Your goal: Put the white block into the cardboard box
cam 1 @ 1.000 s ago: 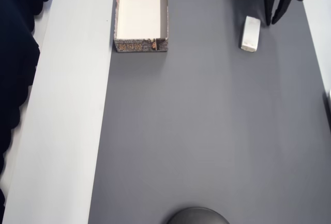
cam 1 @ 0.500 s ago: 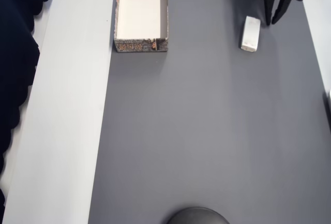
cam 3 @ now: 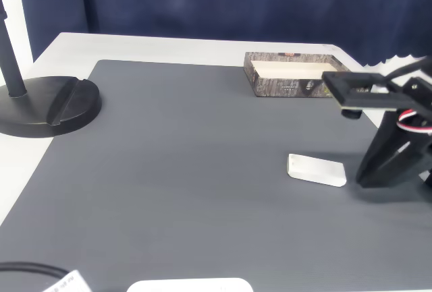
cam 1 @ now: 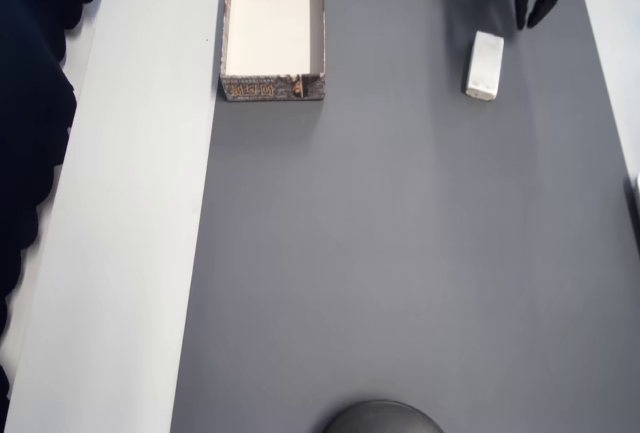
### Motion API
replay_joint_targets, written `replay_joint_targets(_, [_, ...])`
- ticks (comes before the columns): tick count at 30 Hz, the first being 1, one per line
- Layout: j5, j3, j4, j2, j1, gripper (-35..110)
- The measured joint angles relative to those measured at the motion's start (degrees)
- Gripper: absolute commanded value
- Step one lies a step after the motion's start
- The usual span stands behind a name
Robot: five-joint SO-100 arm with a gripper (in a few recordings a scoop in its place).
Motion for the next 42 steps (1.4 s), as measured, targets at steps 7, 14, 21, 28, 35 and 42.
replay_joint_targets(7, [4.13, -11.43, 4.31, -13.27, 4.04, -2])
replay_joint_targets(14, [6.77, -18.98, 5.45, -25.31, 7.65, -2])
replay_joint_targets(21, [8.61, -22.06, 5.45, -34.89, 10.37, -2])
replay_joint_targets(28, [8.61, -28.92, 5.45, -44.91, 12.13, -2])
replay_joint_targets(35, [8.61, -34.19, 2.99, -52.91, 12.92, -2])
replay_joint_targets(42, [8.61, -35.07, 1.23, -54.32, 13.62, -2])
